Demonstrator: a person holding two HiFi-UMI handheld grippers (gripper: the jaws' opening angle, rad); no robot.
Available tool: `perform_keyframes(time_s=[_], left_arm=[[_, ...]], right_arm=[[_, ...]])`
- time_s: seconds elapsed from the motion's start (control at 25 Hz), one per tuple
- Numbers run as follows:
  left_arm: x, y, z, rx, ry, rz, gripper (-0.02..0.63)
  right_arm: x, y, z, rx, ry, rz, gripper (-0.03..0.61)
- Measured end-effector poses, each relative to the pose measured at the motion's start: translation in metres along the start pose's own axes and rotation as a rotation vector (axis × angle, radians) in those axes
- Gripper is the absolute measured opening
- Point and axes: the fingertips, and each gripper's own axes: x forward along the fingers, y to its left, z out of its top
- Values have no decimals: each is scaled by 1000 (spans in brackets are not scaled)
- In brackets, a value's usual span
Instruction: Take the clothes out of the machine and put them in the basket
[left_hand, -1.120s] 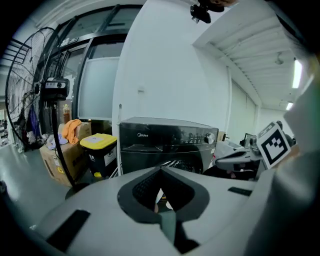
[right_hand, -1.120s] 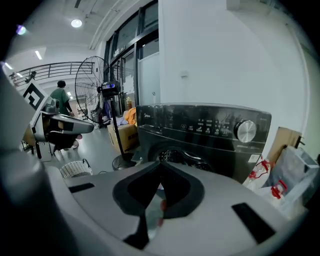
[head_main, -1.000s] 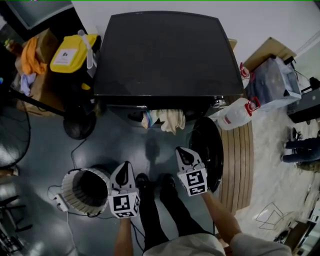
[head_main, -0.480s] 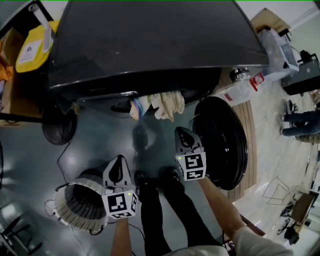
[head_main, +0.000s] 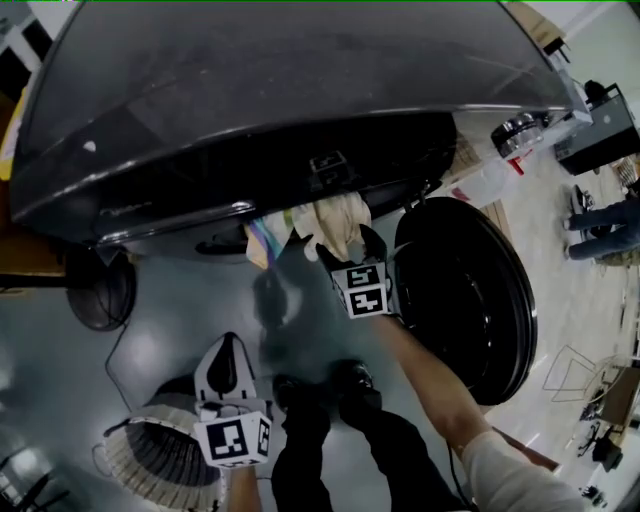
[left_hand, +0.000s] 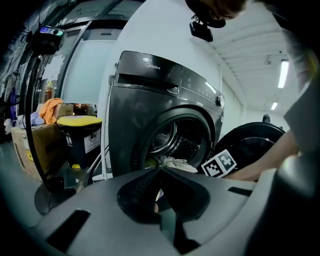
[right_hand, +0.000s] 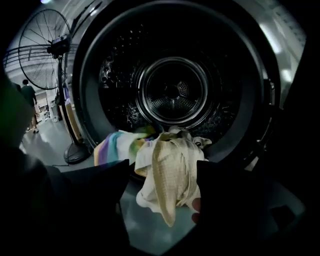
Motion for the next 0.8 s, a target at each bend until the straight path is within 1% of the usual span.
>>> perform_keyframes(time_s=[0.08, 0.2, 0.36, 0.44, 0.52, 0.6, 0.64, 0.68, 0.72, 0.76, 0.8], left_arm=[[8, 4, -7, -7, -6, 4, 18], [21, 8, -13, -11, -20, 11, 18], [31, 13, -21, -6, -36, 12, 18], [35, 15, -25, -3, -40, 15, 18], [37, 18, -26, 3, -45, 19, 18], [38, 22, -26, 6, -48, 24, 18], [38, 23, -26, 5, -50, 26, 18], [37, 24, -26, 5, -51, 28, 18], [36, 24, -25, 4, -51, 28, 18], [34, 24, -25, 3, -50, 28, 18], [31, 23, -24, 2, -49, 28, 18]], right_arm=[[25, -12, 0, 10, 4, -16, 418], [52, -28, 8, 53, -10, -39, 428], [78, -35, 8, 89, 4, -60, 433], [88, -36, 0, 69, 29, -85, 433], [91, -37, -2, 37, 29, -109, 431], [92, -34, -3, 25, 24, -109, 422], [91, -30, -4, 20, 30, -105, 377], [90, -28, -6, 16, 41, -103, 312], [89, -27, -8, 12, 54, -106, 220], [88, -27, -10, 11, 67, -110, 169], [87, -29, -10, 12, 80, -110, 143]])
